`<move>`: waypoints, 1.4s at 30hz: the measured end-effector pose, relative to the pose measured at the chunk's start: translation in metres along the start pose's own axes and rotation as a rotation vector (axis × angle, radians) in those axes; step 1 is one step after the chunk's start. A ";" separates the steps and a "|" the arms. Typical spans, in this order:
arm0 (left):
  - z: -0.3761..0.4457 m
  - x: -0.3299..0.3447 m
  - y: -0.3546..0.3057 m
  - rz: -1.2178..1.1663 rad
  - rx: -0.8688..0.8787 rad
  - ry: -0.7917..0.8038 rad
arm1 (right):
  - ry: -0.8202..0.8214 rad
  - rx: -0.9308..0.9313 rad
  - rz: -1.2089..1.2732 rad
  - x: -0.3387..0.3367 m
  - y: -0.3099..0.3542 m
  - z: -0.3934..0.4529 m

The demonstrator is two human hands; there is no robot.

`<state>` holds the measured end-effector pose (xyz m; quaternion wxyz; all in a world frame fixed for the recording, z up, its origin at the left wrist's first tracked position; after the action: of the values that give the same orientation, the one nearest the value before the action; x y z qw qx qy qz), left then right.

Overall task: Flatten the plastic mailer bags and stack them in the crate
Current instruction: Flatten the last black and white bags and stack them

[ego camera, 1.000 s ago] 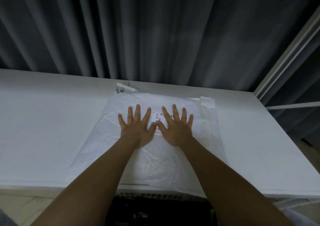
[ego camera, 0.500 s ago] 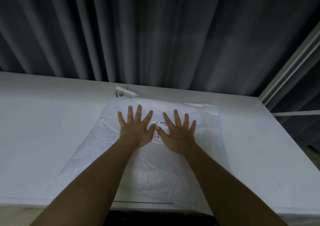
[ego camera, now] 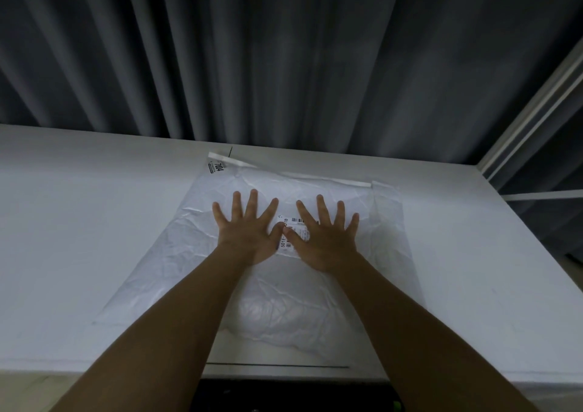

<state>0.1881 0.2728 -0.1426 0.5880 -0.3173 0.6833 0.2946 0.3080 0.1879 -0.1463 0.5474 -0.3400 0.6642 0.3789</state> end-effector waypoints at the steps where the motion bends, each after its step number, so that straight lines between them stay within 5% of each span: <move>1: 0.000 0.000 0.000 0.001 0.001 -0.001 | -0.002 0.000 0.000 0.001 0.000 0.000; 30: -0.020 -0.005 0.005 0.011 -0.022 0.026 | -0.041 -0.045 0.111 -0.015 0.003 -0.022; 42: -0.120 0.028 0.028 -0.213 -0.148 0.221 | 0.193 -0.026 0.099 0.008 -0.015 -0.120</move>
<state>0.0893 0.1950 -0.1535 0.5120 -0.4608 0.6828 0.2436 0.2637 0.0753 -0.1424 0.4569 -0.3491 0.7249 0.3794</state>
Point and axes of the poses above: each hand's wrist, its own z-axis towards the middle knuckle, its own x-axis out of the palm, y = z × x, the point moved 8 cm from there along z, towards the middle knuckle, and after that the axes turned 3 degrees about z, right-handed, at the moved point
